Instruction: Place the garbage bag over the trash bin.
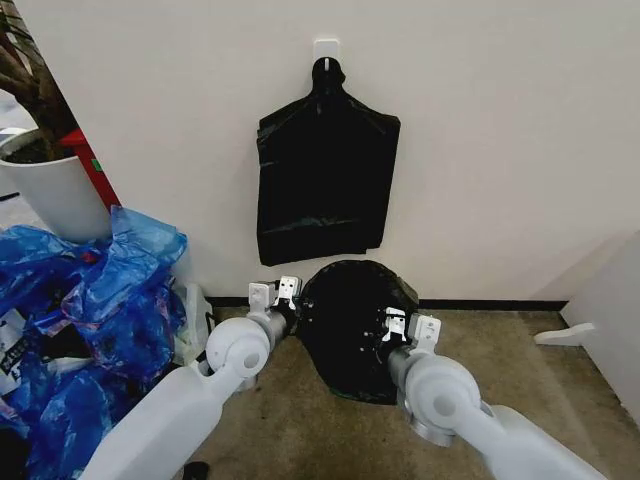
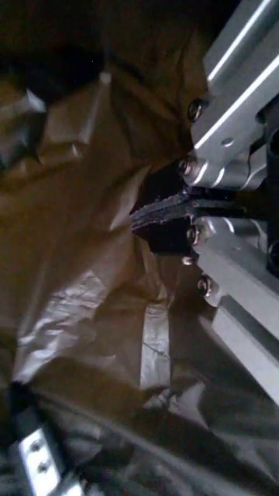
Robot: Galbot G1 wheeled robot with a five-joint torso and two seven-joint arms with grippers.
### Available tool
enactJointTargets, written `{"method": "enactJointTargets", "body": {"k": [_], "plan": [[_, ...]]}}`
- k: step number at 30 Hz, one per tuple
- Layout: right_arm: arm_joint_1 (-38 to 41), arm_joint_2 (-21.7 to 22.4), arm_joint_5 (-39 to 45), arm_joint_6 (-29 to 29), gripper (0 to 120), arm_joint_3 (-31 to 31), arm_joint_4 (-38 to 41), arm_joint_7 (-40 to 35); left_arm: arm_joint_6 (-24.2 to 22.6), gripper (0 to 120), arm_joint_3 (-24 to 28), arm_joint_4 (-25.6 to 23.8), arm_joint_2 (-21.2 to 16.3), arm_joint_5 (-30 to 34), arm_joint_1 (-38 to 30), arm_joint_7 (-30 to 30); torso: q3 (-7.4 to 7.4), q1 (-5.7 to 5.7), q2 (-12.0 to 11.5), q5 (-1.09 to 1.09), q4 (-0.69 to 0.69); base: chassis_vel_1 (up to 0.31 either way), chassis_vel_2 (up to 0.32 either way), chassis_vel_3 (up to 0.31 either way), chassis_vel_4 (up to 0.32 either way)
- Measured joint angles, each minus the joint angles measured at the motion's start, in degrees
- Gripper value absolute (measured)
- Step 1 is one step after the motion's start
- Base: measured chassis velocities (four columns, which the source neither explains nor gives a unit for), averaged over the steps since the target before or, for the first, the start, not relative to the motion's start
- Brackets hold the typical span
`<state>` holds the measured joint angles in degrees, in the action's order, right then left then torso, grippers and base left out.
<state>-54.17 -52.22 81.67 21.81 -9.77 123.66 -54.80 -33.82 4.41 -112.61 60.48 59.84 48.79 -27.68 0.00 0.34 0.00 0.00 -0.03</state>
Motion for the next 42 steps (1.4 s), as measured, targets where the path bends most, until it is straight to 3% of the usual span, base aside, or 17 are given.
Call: {"method": "enactJointTargets", "body": {"k": [15, 21, 28, 42], "plan": [[4.2, -1.8, 0.8, 0.1, 0, -0.9, -5.6, -2.6, -0.8, 1, 1.6, -8.1, -2.6, -0.9, 1.4, 1.1, 0.0, 0.0, 0.0, -0.01, 0.01, 0.0, 0.0, 0.0, 0.0], [4.5, -1.7, 1.1, 0.4, 0, -0.3, -6.4, -2.3, -1.5, 1, -2.5, -13.9, -6.4, 0.6, 3.9, 2.0, 0.0, 0.0, 0.0, 0.01, 0.03, 0.0, 0.0, 0.0, 0.0], [5.7, -1.6, 2.8, 0.3, 0, -1.0, -4.5, -3.1, -1.6, 1, -3.6, -13.2, -6.0, 0.6, 3.7, 2.2, 0.01, 0.0, 0.0, -0.01, 0.0, 0.0, 0.0, 0.0, 0.0], [8.7, -1.9, 3.3, 0.0, 0, -4.9, -0.7, -5.0, -2.3, 1, 0.5, -11.4, -3.9, -1.3, 1.3, 1.5, 0.0, 0.0, 0.0, -0.01, 0.01, 0.0, 0.0, 0.0, 0.0]]}}
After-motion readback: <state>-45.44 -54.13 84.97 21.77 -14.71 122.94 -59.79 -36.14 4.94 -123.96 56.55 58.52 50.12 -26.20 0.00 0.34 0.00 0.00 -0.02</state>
